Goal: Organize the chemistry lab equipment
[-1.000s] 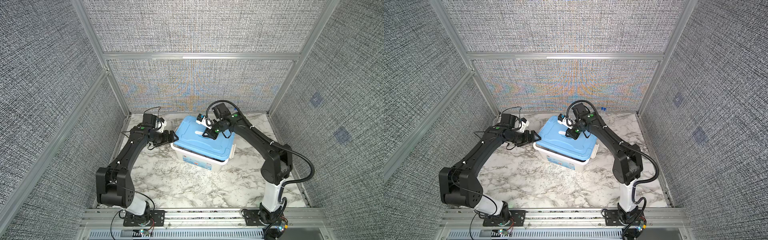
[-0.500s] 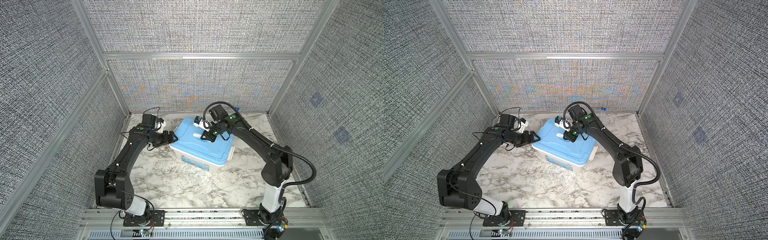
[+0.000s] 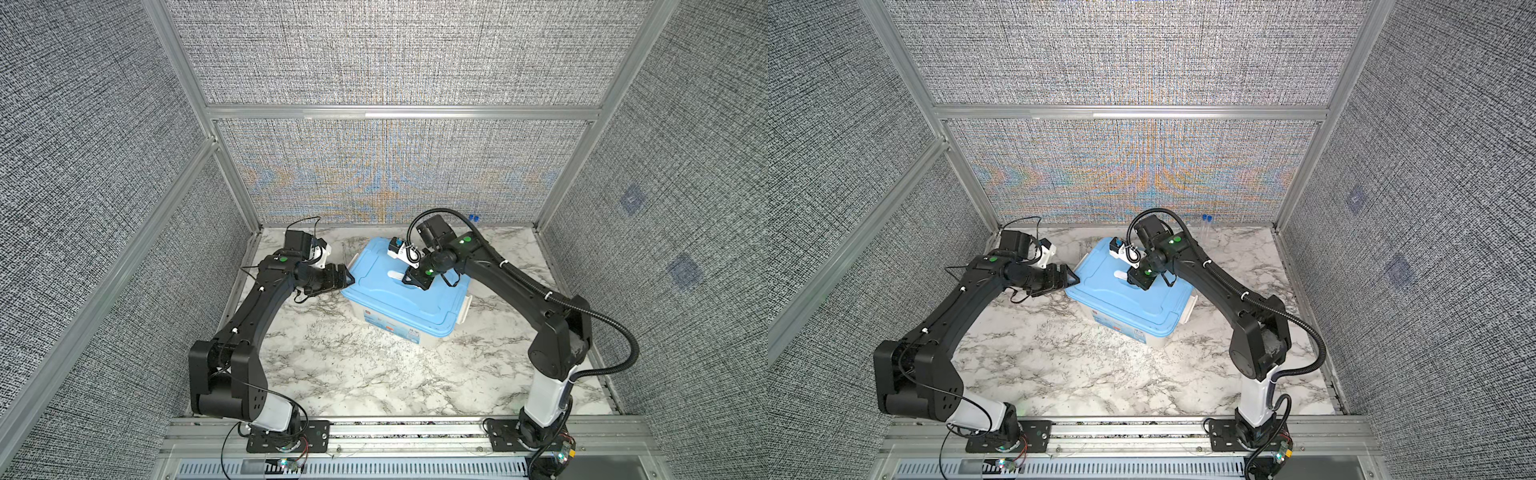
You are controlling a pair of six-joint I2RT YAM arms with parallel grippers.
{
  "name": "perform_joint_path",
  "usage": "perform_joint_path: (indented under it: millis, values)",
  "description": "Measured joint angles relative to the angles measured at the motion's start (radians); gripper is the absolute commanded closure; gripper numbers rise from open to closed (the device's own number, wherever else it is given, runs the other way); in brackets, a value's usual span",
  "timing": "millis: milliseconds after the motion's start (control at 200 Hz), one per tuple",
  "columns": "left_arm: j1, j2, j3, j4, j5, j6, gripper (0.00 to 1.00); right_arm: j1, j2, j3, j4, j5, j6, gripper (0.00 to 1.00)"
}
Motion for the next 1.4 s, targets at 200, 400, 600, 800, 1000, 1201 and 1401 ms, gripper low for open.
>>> perform_joint_path:
  millis: [200,400,600,800,1000,1201,1401]
  values:
    - [0.000,0.005,0.005,-0.010,-0.007,0.001,0.10,0.003,-0.043,-0.005,0.005,0.040,0.063,0.52]
    - [0.008,0.010,0.031,0.000,0.074,-0.031,0.05,-0.005,-0.209,-0.103,0.101,0.200,0.292,0.50]
    - [0.015,0.033,0.067,0.059,0.144,-0.080,0.08,-0.120,-0.358,-0.190,0.085,0.347,0.595,0.49]
    - [0.014,0.101,0.070,0.072,0.163,-0.088,0.15,-0.336,-0.443,-0.359,0.035,0.234,0.797,0.49]
    - [0.013,0.100,0.042,0.058,0.166,-0.069,0.21,-0.376,-0.401,-0.404,0.031,0.050,0.837,0.49]
    - [0.013,0.061,0.001,0.026,0.165,-0.050,0.24,-0.386,-0.298,-0.366,0.040,-0.040,0.836,0.57]
    - [0.011,-0.016,-0.070,0.008,0.165,-0.047,0.23,-0.386,-0.233,-0.318,0.062,-0.080,0.812,0.63]
